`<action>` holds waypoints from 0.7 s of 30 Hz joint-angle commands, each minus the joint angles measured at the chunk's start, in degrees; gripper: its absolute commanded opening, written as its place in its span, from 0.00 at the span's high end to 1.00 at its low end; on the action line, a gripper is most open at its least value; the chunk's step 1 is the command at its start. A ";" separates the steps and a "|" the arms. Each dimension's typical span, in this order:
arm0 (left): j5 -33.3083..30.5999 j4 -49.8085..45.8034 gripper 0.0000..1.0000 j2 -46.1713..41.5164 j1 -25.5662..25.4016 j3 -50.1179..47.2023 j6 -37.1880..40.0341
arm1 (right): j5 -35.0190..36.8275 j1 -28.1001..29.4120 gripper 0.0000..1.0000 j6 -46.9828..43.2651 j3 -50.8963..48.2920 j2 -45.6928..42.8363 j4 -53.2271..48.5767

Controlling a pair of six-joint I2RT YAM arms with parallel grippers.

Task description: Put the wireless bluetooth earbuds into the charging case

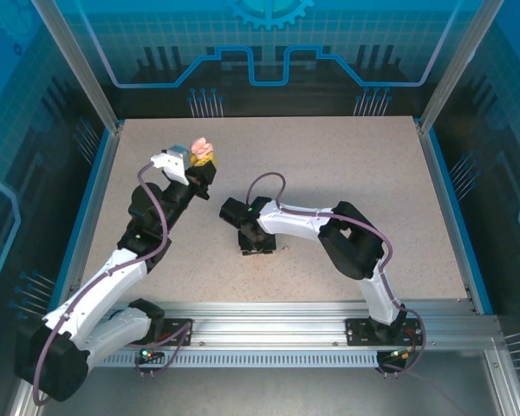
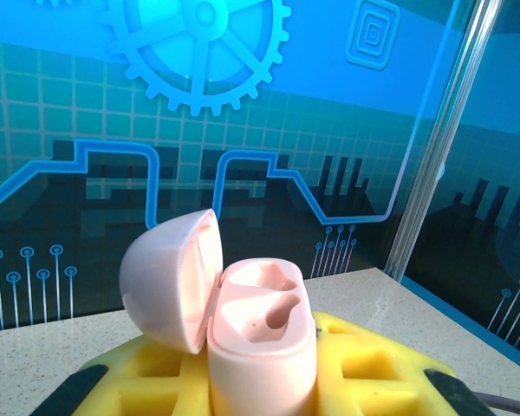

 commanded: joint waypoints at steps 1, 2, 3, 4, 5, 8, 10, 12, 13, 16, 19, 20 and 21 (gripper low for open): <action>-0.62 2.66 1.00 -1.06 0.19 -0.47 0.71 | 1.61 0.66 0.63 1.28 1.12 2.05 -1.19; -0.58 2.65 1.00 -1.06 0.21 -0.45 0.66 | 1.64 0.73 0.64 1.29 1.25 2.15 -1.17; -0.52 2.74 1.00 -1.01 0.30 -0.47 0.67 | 1.71 0.63 0.64 1.21 1.40 2.25 -1.25; -0.45 2.71 1.00 -0.96 0.21 -0.44 0.63 | 1.77 0.54 0.65 1.21 1.64 2.40 -1.40; -0.52 2.73 1.00 -0.97 0.24 -0.43 0.70 | 1.75 0.46 0.66 1.15 1.78 2.49 -1.36; -0.39 2.68 1.00 -0.97 0.17 -0.44 0.70 | 1.63 0.45 0.67 0.95 2.35 2.85 -1.54; -0.41 2.76 1.00 -0.89 0.15 -0.49 0.71 | 1.54 0.39 0.71 0.86 2.50 3.00 -1.45; -0.24 2.74 1.00 -0.72 0.17 -0.49 0.53 | 1.45 0.46 0.72 0.90 2.49 3.02 -1.41; -0.08 2.84 1.00 -0.60 0.18 -0.45 0.42 | 1.45 0.46 0.74 0.86 2.51 3.02 -1.36; 0.05 2.82 1.00 -0.58 0.14 -0.45 0.24 | 1.36 0.46 0.78 0.82 2.16 2.60 -1.23; 0.30 2.85 1.00 -0.45 0.18 -0.45 -0.02 | 1.51 0.41 0.83 0.77 1.37 1.61 -0.62; 0.33 2.85 1.00 -0.45 0.22 -0.49 -0.21 | 1.56 0.45 0.84 0.77 0.89 1.17 -0.21; 0.45 2.80 1.00 -0.45 0.18 -0.47 -0.38 | 1.62 0.42 0.85 0.78 0.35 0.48 0.31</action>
